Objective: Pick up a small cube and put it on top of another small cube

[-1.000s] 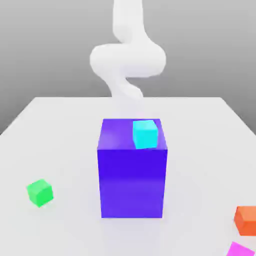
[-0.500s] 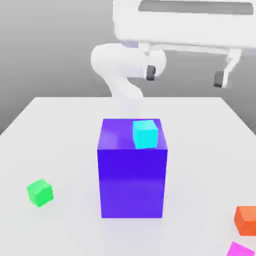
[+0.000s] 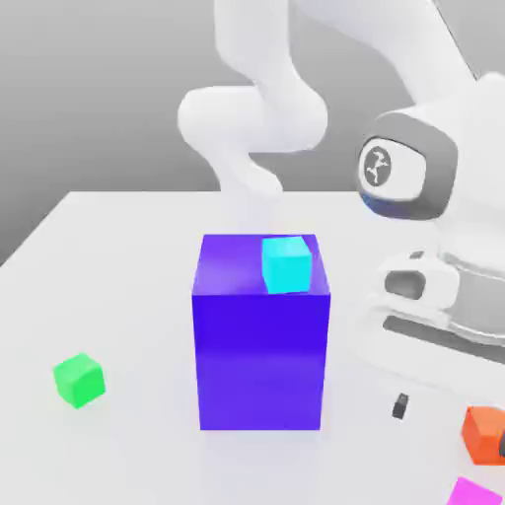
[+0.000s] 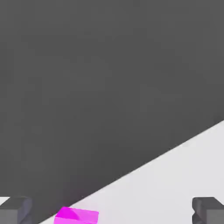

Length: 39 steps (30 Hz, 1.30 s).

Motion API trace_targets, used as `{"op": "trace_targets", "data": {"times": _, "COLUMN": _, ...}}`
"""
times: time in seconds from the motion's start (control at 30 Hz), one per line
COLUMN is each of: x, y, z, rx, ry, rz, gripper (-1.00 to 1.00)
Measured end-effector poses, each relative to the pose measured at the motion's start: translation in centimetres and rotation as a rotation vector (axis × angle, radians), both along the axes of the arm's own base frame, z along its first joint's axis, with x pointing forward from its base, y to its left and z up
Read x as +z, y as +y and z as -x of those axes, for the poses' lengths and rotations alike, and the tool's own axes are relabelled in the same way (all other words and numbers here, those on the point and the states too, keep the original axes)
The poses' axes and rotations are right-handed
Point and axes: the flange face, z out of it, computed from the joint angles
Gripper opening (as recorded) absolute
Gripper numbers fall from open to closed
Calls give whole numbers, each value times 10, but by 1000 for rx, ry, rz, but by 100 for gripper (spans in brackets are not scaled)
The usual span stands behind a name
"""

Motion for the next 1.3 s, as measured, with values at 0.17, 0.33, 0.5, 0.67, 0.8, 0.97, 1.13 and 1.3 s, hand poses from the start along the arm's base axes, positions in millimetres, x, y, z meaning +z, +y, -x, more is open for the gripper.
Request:
{"op": "trace_targets", "data": {"times": 0.17, "x": -65, "y": 32, "z": 14, "rx": -79, "ry": 82, "rz": -65, "gripper": 0}}
{"op": "trace_targets", "data": {"times": 0.33, "x": -123, "y": 36, "z": 16, "rx": -88, "ry": 90, "rz": -71, "gripper": -100}}
{"op": "trace_targets", "data": {"times": 0.5, "x": -127, "y": 36, "z": 17, "rx": -88, "ry": 89, "rz": -73, "gripper": -100}}
{"op": "trace_targets", "data": {"times": 0.67, "x": -64, "y": 34, "z": 12, "rx": -90, "ry": 77, "rz": -82, "gripper": -100}}
{"op": "trace_targets", "data": {"times": 0.8, "x": -42, "y": -50, "z": 1, "rx": -223, "ry": 65, "rz": -82, "gripper": -100}}
{"op": "trace_targets", "data": {"times": 0.97, "x": -33, "y": -176, "z": 16, "rx": -448, "ry": 69, "rz": -74, "gripper": -100}}
{"op": "trace_targets", "data": {"times": 1.13, "x": -21, "y": -302, "z": 66, "rx": -714, "ry": 61, "rz": -76, "gripper": -100}}
{"op": "trace_targets", "data": {"times": 1.3, "x": -8, "y": -428, "z": 160, "rx": -1055, "ry": 31, "rz": -91, "gripper": -100}}
